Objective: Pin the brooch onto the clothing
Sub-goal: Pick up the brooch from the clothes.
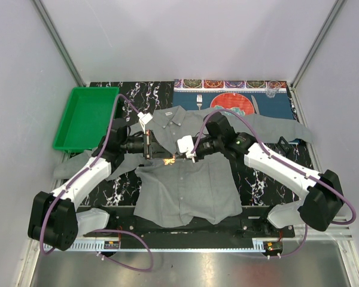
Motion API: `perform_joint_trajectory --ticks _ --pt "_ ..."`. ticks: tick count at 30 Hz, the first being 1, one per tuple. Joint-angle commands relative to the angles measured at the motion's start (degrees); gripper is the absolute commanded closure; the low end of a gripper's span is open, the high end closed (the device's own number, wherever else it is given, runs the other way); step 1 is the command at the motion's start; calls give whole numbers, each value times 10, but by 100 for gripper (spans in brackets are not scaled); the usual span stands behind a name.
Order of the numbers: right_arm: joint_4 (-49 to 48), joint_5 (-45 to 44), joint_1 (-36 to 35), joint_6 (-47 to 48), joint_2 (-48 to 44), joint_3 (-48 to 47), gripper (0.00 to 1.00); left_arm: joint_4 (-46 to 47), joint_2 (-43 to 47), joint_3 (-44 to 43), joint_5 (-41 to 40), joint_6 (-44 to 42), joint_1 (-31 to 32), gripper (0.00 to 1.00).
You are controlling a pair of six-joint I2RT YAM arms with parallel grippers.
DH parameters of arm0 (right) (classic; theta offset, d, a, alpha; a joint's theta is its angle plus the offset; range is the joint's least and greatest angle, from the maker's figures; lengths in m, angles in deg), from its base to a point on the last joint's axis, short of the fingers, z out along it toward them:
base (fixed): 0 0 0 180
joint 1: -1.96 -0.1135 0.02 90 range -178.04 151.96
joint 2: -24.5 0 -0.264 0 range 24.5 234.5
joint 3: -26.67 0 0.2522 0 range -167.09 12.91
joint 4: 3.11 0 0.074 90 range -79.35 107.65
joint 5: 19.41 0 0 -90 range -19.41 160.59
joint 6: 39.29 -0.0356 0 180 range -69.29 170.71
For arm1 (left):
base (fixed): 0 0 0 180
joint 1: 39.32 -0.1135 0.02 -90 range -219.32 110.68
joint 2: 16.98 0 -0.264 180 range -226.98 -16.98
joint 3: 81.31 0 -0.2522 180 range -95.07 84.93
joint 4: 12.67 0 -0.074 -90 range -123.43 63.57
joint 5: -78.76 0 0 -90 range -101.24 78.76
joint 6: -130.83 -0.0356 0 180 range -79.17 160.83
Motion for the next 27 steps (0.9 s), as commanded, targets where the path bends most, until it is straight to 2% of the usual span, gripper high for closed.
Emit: perform_joint_trajectory --ticks 1,2,3,7,8,10,11,15,16,18,22,27 --pt "-10 -25 -14 19 3 -9 75 43 8 -12 39 26 13 100" --pt "-10 -28 -15 19 3 -9 74 43 8 -11 39 26 13 100" --pt "-12 -31 -16 19 4 -9 69 43 8 -11 39 26 13 100" --pt "-17 -40 -16 16 3 -8 71 43 8 -10 39 26 13 100" --pt "-17 -40 -17 17 4 -8 73 43 8 -9 39 26 13 100" --pt "-17 -39 -17 18 2 -7 84 41 8 -9 38 25 13 100" --pt "-16 -38 -17 17 3 -7 84 36 8 -9 36 19 13 100" --pt "-16 -43 -16 22 -4 -2 74 17 8 -12 30 4 12 100" --pt "-16 -45 -17 21 -8 -1 66 17 7 -11 30 4 12 100" --pt "-12 -47 -17 18 -11 2 59 15 6 -12 29 4 11 100" --pt "-2 -49 -16 25 -29 11 57 12 5 -11 26 1 9 100" --pt "3 -45 -16 24 -34 10 60 13 5 -12 28 2 9 100"
